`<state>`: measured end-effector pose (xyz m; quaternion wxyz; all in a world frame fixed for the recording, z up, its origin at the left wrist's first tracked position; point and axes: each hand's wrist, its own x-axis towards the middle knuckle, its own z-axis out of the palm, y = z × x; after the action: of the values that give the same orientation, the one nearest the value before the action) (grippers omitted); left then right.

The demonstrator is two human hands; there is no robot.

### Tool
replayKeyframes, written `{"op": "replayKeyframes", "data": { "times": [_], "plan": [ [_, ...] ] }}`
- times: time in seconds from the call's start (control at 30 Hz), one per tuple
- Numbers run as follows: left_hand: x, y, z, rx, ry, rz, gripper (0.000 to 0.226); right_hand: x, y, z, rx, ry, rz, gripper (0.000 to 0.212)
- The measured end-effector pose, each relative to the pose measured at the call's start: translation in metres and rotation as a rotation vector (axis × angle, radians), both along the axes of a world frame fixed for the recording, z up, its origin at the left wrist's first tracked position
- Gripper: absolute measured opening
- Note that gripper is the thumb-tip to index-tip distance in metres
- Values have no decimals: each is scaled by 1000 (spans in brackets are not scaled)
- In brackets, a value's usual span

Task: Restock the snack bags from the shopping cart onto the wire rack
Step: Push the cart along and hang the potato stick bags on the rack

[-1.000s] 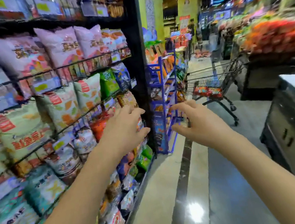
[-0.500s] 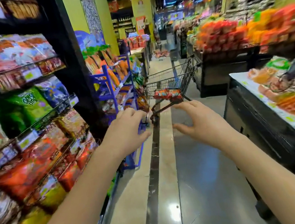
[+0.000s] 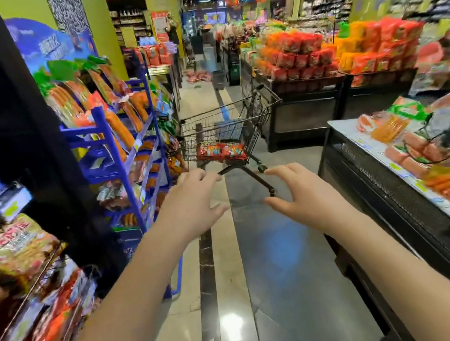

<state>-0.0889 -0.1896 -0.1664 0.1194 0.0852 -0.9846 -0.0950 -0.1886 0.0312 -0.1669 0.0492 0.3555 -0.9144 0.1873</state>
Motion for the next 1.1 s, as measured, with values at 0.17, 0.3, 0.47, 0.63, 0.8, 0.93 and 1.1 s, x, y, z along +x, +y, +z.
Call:
{"op": "replayKeyframes", "data": {
  "times": [0.17,0.3,0.47,0.63,0.8,0.93,1.1],
  "plan": [
    [-75,-46,-5,18,-36,-40,64,-71,-45,-8,2,-33,-29,60],
    [-141,-82,-13,9,-51,-38,64,-139,-80,-22,-17,-58,-38,58],
    [-238,-124,-29,-10,-73,-17,63,-243,-129,-45,-43,-83,-13,59],
    [-359,-163,-35,-24,-109,8,64,-366,-171,-56,-72,-144,2,59],
    [-459,-201,-33,-20,-134,24,62,-474,-211,-57,-61,-155,25,58],
    [-524,-236,-38,-2,-170,45,62,-543,-248,-60,-45,-182,40,59],
    [-608,-290,-57,24,-216,43,64,-626,-295,-80,-41,-197,37,60]
  ]
}}
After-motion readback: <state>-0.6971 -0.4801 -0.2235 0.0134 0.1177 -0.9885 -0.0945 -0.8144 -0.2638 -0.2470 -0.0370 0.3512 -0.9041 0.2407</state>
